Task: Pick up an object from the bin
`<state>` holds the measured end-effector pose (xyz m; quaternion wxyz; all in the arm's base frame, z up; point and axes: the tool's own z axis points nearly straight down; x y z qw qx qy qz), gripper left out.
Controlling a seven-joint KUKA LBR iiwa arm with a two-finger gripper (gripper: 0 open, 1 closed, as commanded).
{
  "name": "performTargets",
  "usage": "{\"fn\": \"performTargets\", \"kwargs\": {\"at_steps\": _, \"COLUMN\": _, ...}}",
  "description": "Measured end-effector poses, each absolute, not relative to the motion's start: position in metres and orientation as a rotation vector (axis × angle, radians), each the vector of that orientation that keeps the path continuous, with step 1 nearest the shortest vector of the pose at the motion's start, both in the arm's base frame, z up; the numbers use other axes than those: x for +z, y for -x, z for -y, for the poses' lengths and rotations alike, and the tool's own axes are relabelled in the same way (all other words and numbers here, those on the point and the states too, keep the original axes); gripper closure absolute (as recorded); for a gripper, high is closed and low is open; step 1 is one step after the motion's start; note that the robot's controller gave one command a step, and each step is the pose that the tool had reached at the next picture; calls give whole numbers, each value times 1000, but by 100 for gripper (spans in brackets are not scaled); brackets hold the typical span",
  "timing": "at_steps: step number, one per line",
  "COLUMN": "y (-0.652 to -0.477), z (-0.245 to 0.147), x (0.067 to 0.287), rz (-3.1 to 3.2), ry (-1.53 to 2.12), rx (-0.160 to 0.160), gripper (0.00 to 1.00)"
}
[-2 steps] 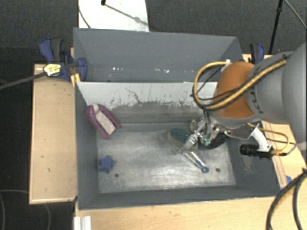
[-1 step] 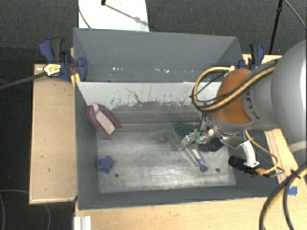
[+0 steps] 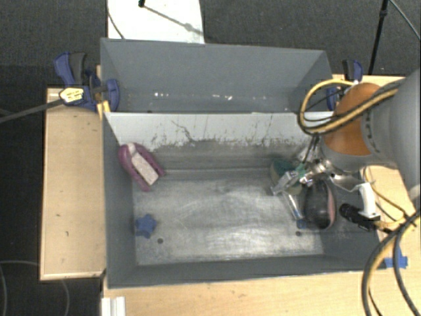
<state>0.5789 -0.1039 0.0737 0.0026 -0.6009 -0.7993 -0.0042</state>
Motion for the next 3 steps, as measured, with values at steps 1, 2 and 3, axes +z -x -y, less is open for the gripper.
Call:
{"fn": "performTargets", "kwargs": {"at_steps": 1, "y": -578, "z": 100, "x": 74, "rz": 2509, "ry": 1869, "rx": -12, "gripper": 100}}
{"fn": "performTargets", "kwargs": {"at_steps": 2, "y": -580, "z": 99, "x": 159, "rz": 2533, "ry": 1868, "rx": -7, "gripper": 100}}
{"fn": "performTargets", "kwargs": {"at_steps": 3, "y": -581, "z": 99, "x": 177, "rz": 2542, "ry": 1852, "rx": -2, "gripper": 100}}
